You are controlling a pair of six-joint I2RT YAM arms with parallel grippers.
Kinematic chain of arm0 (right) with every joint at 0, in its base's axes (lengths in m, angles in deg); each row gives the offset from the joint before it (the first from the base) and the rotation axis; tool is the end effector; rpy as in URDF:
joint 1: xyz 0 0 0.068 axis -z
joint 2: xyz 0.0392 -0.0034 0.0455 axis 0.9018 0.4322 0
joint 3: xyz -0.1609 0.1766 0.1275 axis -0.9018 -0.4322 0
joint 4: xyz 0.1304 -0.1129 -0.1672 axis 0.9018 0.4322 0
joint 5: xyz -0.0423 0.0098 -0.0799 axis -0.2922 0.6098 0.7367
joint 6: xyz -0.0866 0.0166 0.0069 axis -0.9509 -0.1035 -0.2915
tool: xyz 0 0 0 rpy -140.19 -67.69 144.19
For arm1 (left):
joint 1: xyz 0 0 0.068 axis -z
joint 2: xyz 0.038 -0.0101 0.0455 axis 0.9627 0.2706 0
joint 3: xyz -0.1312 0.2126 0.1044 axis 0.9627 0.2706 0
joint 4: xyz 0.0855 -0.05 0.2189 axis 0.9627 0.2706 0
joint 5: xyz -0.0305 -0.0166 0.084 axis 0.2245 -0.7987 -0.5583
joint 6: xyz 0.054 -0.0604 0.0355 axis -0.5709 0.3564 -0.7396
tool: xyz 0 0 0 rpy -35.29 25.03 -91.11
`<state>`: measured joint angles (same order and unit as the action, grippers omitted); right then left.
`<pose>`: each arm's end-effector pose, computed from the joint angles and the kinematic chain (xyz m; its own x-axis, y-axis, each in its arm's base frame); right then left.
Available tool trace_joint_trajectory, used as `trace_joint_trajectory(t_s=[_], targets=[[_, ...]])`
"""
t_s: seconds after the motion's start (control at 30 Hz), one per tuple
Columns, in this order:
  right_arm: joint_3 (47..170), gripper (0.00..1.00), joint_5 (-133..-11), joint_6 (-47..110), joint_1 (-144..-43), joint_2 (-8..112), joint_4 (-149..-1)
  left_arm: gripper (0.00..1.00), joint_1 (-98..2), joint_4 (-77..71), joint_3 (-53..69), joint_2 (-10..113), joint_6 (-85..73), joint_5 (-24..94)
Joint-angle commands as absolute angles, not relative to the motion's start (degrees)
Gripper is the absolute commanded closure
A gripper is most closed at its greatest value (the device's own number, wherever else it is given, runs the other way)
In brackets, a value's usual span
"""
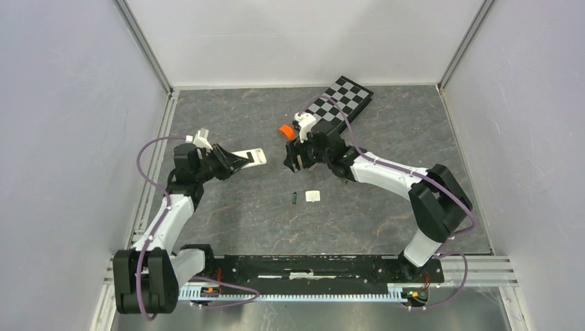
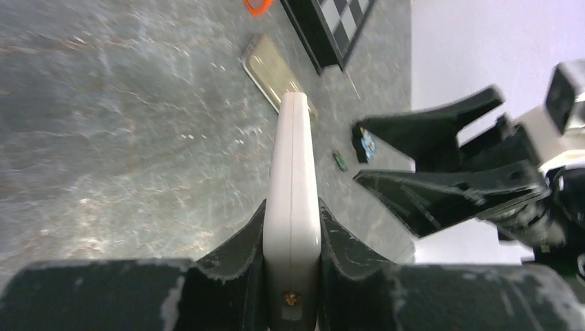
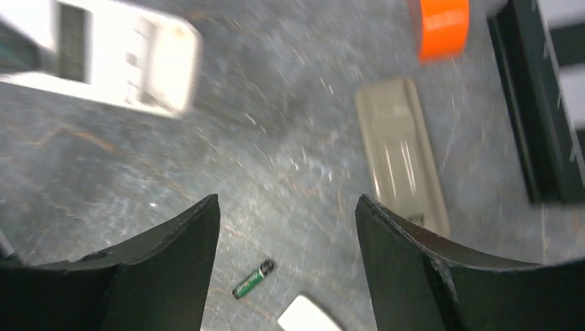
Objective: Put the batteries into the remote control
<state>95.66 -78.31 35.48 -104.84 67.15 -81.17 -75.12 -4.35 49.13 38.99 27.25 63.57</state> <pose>0.2925 0.2742 0.2324 -0.4937 -0.1867 -0.8494 -0.7126 0.6466 0.2721 0.2421 -0.0434 0.2179 -0.6936 -0.5710 -0.4393 0.0445 0.5746 -0.8172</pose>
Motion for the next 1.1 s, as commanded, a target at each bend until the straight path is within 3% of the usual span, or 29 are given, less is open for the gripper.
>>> trace_joint_trajectory(t_s=[0.0, 0.17, 0.47, 0.77, 0.9, 1.07], targets=[[98.0, 0.23, -53.9, 46.9, -112.2, 69.0, -66.5, 0.98, -75.0, 3.2, 48.3, 33.2, 22.1, 51.8], [102.2, 0.25, -44.0, 53.0, -119.2, 74.2, -60.0, 0.98, -75.0, 7.2, 48.7, 29.1, 20.9, 46.7], [104.7, 0.49, -36.1, 59.8, -123.3, 79.3, -52.3, 0.98, -75.0, 10.8, 47.9, 27.0, 19.2, 44.7], [105.9, 0.65, -40.3, 61.8, -123.4, 82.1, -53.9, 0.98, -75.0, 10.2, 48.4, 26.3, 19.5, 45.3], [105.0, 0.65, -41.1, 62.7, -123.4, 81.9, -53.2, 0.98, -75.0, 10.3, 48.6, 26.3, 19.5, 45.2], [103.3, 0.52, -39.1, 62.6, -123.4, 79.6, -52.9, 0.98, -73.2, 10.3, 48.6, 26.5, 19.6, 45.3]])
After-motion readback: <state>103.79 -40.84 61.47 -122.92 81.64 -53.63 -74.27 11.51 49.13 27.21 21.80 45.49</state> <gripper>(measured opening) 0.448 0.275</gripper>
